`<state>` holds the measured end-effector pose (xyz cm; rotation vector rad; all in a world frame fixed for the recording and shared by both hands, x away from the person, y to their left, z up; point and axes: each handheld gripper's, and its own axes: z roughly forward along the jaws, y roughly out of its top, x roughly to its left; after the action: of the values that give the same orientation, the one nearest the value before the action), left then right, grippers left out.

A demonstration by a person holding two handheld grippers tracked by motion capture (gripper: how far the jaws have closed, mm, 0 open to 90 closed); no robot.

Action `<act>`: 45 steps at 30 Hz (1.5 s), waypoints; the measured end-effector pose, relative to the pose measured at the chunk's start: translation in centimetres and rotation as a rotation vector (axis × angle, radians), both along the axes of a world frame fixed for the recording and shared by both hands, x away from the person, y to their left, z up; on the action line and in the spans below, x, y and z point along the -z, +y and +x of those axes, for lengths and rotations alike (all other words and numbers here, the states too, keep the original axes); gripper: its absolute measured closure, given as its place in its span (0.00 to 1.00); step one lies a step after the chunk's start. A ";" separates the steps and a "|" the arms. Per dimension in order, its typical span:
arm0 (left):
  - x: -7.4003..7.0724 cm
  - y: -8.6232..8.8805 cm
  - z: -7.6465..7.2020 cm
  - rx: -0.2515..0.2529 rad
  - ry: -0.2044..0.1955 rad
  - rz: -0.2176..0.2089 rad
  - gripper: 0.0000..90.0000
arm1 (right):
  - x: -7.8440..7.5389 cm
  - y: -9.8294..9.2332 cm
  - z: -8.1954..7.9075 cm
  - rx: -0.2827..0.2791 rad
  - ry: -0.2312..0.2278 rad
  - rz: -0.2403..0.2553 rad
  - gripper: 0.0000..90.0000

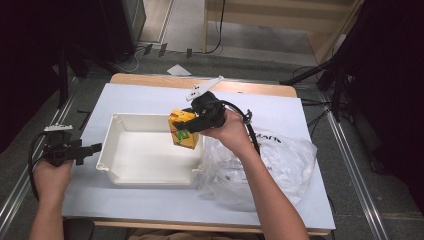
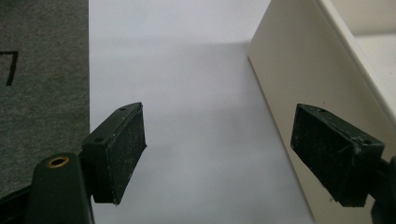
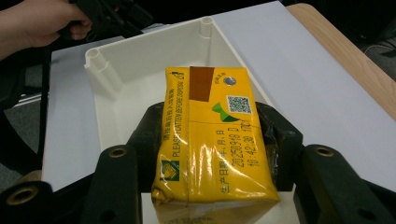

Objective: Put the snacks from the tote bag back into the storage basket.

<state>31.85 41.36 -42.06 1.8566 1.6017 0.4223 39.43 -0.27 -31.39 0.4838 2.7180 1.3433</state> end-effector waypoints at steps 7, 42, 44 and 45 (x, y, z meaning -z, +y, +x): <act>0.0 0.0 0.0 0.002 0.000 0.000 0.21 | 0.6 1.0 0.1 -0.008 -0.002 -0.004 0.58; 0.0 0.1 0.0 -0.002 -0.001 -0.007 0.21 | 5.1 6.1 1.3 -0.024 0.051 -0.060 0.58; 0.0 0.1 0.0 -0.002 -0.001 -0.007 0.21 | 5.3 6.4 1.4 -0.030 0.046 -0.063 0.58; 0.0 0.1 0.0 -0.002 -0.001 -0.008 0.21 | 5.3 6.5 1.3 -0.027 0.049 -0.067 0.58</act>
<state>31.86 41.47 -42.09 1.8488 1.6028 0.4175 40.75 6.27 -36.73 0.4828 2.8087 1.2582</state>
